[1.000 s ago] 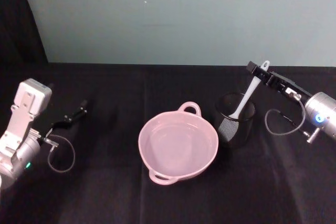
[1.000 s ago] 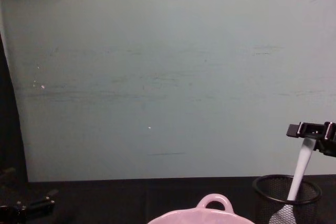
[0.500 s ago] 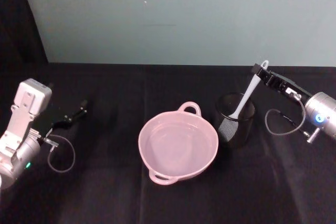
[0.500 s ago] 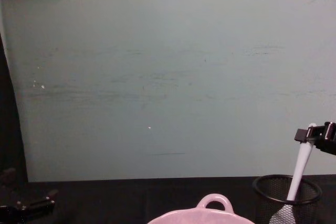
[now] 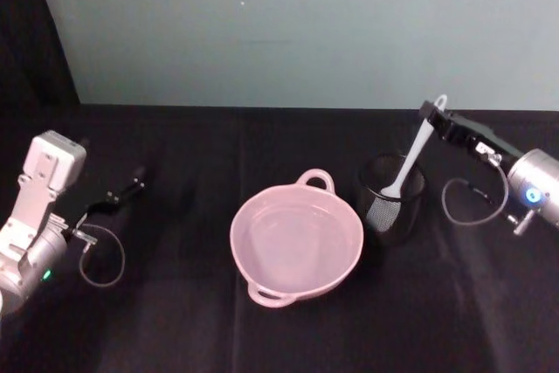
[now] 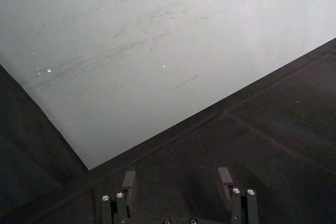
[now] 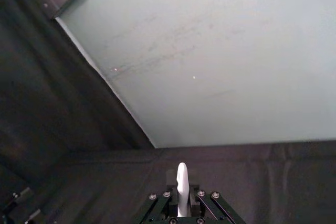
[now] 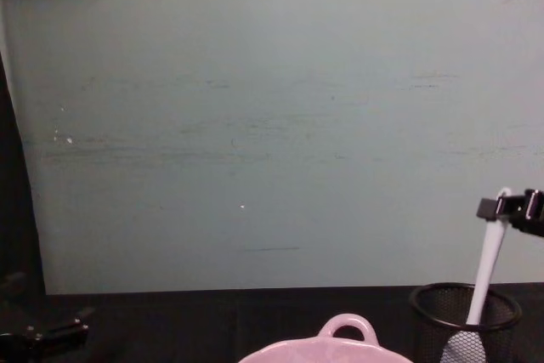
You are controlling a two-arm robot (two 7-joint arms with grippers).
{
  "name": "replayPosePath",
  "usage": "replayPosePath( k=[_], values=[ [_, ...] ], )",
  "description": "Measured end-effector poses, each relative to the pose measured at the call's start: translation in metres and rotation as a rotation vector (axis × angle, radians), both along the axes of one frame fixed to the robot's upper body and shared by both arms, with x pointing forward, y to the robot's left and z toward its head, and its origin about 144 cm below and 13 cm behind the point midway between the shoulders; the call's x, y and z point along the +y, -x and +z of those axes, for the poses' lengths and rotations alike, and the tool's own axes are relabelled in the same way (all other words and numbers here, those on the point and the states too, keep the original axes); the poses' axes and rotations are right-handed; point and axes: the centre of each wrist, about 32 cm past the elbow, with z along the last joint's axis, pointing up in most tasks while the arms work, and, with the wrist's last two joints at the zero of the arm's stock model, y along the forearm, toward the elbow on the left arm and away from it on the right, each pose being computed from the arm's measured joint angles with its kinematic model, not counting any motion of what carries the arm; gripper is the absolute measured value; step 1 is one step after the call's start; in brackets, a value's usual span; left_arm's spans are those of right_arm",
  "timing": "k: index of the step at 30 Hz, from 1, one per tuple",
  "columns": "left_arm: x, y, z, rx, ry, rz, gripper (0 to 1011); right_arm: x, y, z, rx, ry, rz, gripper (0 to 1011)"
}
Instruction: Use the one hand to pick up the spoon and stir the clear water in the bowl.
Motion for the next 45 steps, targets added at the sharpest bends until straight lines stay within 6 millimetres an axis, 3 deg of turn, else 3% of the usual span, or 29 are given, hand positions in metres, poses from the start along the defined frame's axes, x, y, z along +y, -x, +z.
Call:
replayPosePath(
  k=[9, 27, 35, 45],
  values=[
    [0.0, 0.0, 0.0, 0.0, 0.0, 0.0, 1005, -0.001, 0.005, 0.02, -0.11, 0.09, 0.016, 119],
    [0.0, 0.0, 0.0, 0.0, 0.0, 0.0, 1005, -0.008, 0.005, 0.101, -0.266, 0.173, 0.157, 119],
    [0.0, 0.0, 0.0, 0.0, 0.0, 0.0, 1005, 0.005, 0.005, 0.131, -0.328, 0.215, 0.247, 119],
    [0.0, 0.0, 0.0, 0.0, 0.0, 0.0, 1005, 0.037, -0.006, 0.142, -0.339, 0.271, 0.374, 119]
  ],
)
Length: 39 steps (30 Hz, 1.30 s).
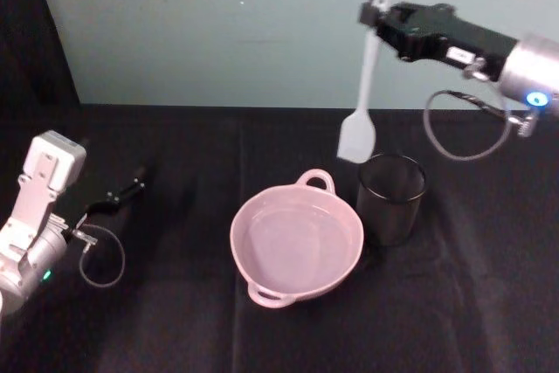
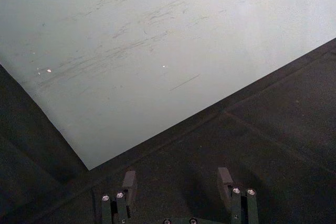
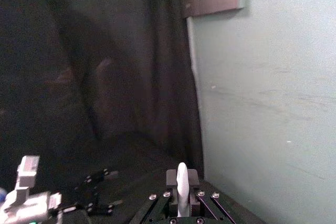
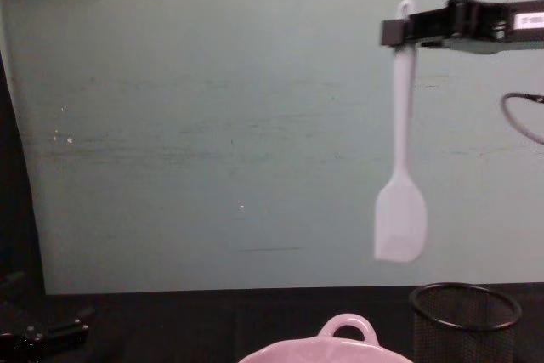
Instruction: Use the one hand to pick up the spoon and stir the clear water in the bowl.
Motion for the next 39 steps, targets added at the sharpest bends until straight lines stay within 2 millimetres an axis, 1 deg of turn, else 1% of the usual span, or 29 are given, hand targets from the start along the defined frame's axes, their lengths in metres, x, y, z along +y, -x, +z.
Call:
replayPosePath(
  k=[2, 5, 8, 12, 15, 19, 22, 23, 29, 35, 39],
  values=[
    [0.0, 0.0, 0.0, 0.0, 0.0, 0.0, 1005, 0.013, -0.004, -0.002, 0.002, 0.026, 0.037, 119],
    [0.0, 0.0, 0.0, 0.0, 0.0, 0.0, 1005, 0.022, -0.007, -0.006, -0.001, 0.044, 0.057, 119],
    [0.0, 0.0, 0.0, 0.0, 0.0, 0.0, 1005, 0.033, -0.009, -0.014, -0.023, 0.067, 0.071, 119],
    [0.0, 0.0, 0.0, 0.0, 0.0, 0.0, 1005, 0.044, -0.012, -0.028, -0.048, 0.083, 0.091, 119],
    [0.0, 0.0, 0.0, 0.0, 0.0, 0.0, 1005, 0.05, -0.015, -0.043, -0.053, 0.073, 0.116, 119],
    [0.0, 0.0, 0.0, 0.0, 0.0, 0.0, 1005, 0.053, -0.015, -0.056, -0.057, 0.061, 0.136, 119],
    [0.0, 0.0, 0.0, 0.0, 0.0, 0.0, 1005, 0.055, -0.015, -0.068, -0.063, 0.045, 0.155, 119],
    [0.0, 0.0, 0.0, 0.0, 0.0, 0.0, 1005, 0.056, -0.015, -0.074, -0.064, 0.037, 0.161, 119],
    [0.0, 0.0, 0.0, 0.0, 0.0, 0.0, 1005, 0.059, -0.013, -0.093, -0.069, 0.021, 0.178, 119],
    [0.0, 0.0, 0.0, 0.0, 0.0, 0.0, 1005, 0.06, -0.012, -0.105, -0.062, 0.014, 0.19, 119],
    [0.0, 0.0, 0.0, 0.0, 0.0, 0.0, 1005, 0.059, -0.012, -0.107, -0.056, 0.013, 0.191, 119]
  ],
)
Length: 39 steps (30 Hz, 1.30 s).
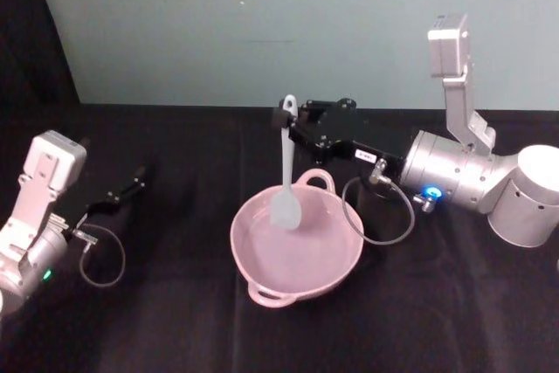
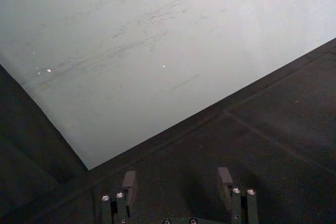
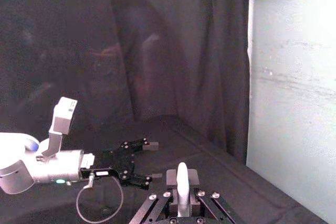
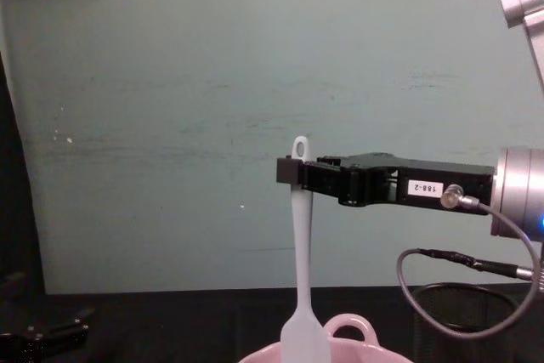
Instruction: Use the one hand to pick up the spoon and stir the clear water in the bowl.
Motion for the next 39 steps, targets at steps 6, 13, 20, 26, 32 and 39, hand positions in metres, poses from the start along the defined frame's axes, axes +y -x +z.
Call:
replayPosePath(
  k=[6, 13, 20, 26, 32, 39],
  values=[
    [0.0, 0.0, 0.0, 0.0, 0.0, 0.0, 1005, -0.0001, 0.0001, 0.0003, -0.002, 0.0, 0.0, 119],
    [0.0, 0.0, 0.0, 0.0, 0.0, 0.0, 1005, 0.0, 0.0002, 0.0009, -0.004, 0.0, 0.0, 119],
    [0.0, 0.0, 0.0, 0.0, 0.0, 0.0, 1005, 0.0, 0.0002, 0.0011, -0.005, 0.0, 0.001, 119],
    [0.0, 0.0, 0.0, 0.0, 0.0, 0.0, 1005, 0.0, 0.0002, 0.0014, -0.006, 0.0, 0.001, 119],
    [0.0, 0.0, 0.0, 0.0, 0.0, 0.0, 1005, 0.0001, 0.0, 0.0021, -0.008, -0.005, 0.0, 119],
    [0.0, 0.0, 0.0, 0.0, 0.0, 0.0, 1005, 0.0, 0.0005, 0.0031, -0.016, -0.005, 0.006, 119]
  ],
)
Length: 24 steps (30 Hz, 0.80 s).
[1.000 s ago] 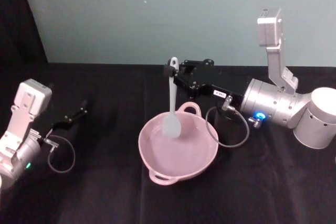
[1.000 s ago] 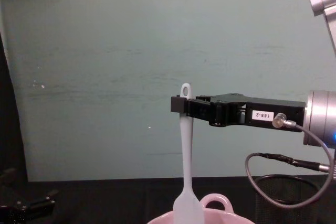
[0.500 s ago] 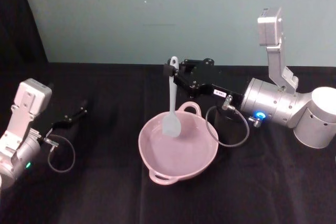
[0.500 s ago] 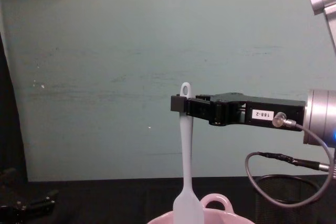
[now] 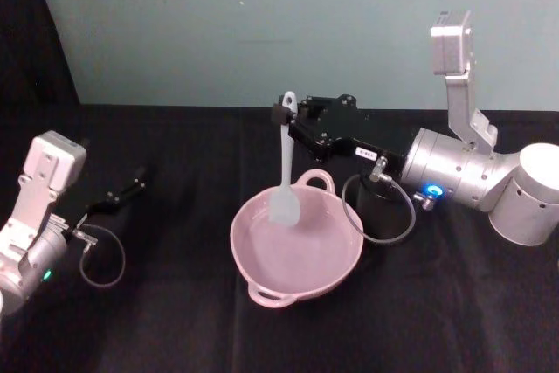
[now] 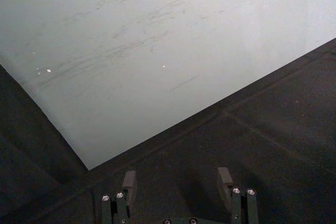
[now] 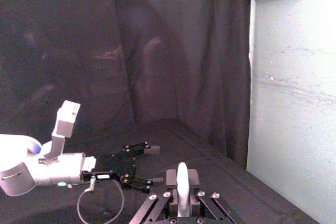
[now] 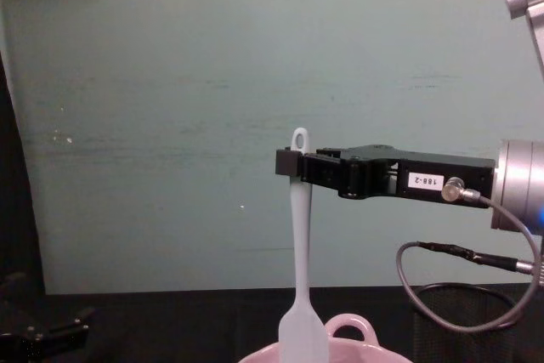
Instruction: Use the one hand to pick up the spoon and stir the clear water in the bowl.
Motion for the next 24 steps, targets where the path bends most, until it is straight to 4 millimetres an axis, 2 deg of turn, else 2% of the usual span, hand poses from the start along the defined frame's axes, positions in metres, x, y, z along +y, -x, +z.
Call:
replayPosePath(
  k=[7, 17, 24],
  values=[
    [0.0, 0.0, 0.0, 0.0, 0.0, 0.0, 1005, -0.001, 0.001, -0.003, 0.007, 0.008, 0.01, 119],
    [0.0, 0.0, 0.0, 0.0, 0.0, 0.0, 1005, 0.0, 0.003, -0.02, 0.029, 0.032, 0.021, 119],
    [0.0, 0.0, 0.0, 0.0, 0.0, 0.0, 1005, 0.01, 0.005, -0.027, 0.021, 0.041, 0.051, 119]
  ],
)
